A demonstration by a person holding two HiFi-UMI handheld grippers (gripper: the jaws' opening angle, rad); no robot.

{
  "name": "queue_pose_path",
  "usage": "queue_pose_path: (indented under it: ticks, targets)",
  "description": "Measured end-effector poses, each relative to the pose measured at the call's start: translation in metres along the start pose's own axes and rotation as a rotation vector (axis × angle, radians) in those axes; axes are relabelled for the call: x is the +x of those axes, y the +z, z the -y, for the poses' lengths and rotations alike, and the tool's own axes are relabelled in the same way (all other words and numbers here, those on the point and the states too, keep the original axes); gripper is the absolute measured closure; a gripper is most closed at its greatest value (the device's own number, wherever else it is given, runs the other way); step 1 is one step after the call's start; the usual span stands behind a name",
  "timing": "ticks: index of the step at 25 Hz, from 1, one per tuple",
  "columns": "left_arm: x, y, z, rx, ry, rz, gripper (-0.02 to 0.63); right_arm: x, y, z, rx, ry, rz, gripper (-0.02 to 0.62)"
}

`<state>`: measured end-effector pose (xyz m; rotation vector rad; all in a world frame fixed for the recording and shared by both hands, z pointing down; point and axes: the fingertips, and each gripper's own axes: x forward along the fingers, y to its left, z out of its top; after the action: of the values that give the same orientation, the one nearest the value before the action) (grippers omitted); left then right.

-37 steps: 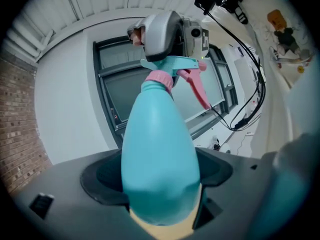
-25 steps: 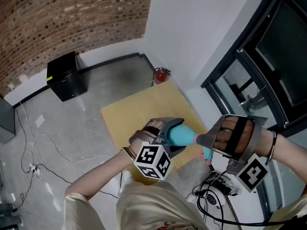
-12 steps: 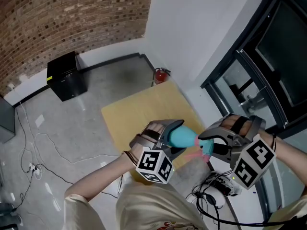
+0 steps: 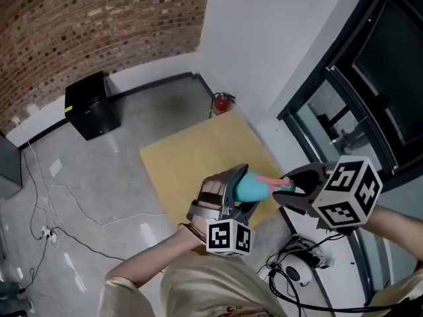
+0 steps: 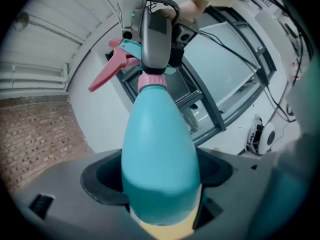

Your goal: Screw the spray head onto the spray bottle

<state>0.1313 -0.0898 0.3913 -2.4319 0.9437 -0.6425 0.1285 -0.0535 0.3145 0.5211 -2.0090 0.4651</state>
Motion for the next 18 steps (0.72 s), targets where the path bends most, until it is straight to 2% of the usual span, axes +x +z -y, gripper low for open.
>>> queue_pose_path:
  ticks: [3, 5, 7, 8, 9, 11, 13, 14, 18]
  targets:
    - [0.006, 0.0, 0.002, -0.009, 0.051, -0.013, 0.19, 0.0, -0.005, 0.007, 0.232, 0.017, 0.015, 0.472]
    - [0.008, 0.001, 0.005, -0.045, 0.049, -0.009, 0.19, 0.0, -0.006, 0.01, 0.3, 0.012, 0.02, 0.472]
    - [0.009, 0.003, 0.008, -0.086, 0.034, 0.0, 0.19, 0.001, -0.006, 0.011, 0.284, 0.005, 0.006, 0.456]
    - [0.009, 0.003, 0.008, -0.1, 0.027, 0.005, 0.19, 0.001, -0.006, 0.01, 0.268, 0.008, 0.0, 0.402]
    - [0.01, 0.004, 0.009, -0.11, 0.023, 0.008, 0.19, 0.001, -0.005, 0.009, 0.256, 0.015, -0.002, 0.376]
    - [0.011, 0.003, 0.008, -0.126, 0.015, 0.013, 0.19, -0.004, -0.005, 0.008, 0.223, 0.02, 0.003, 0.356]
    - [0.01, 0.001, 0.005, -0.139, 0.0, 0.018, 0.19, -0.014, -0.004, 0.008, 0.132, -0.01, 0.015, 0.348]
    - [0.009, -0.001, 0.003, -0.144, -0.011, 0.021, 0.19, -0.02, -0.001, 0.008, 0.051, -0.043, 0.024, 0.347]
    - [0.005, -0.013, -0.005, -0.164, -0.07, 0.028, 0.19, -0.045, 0.029, 0.009, -0.38, -0.254, 0.07, 0.348]
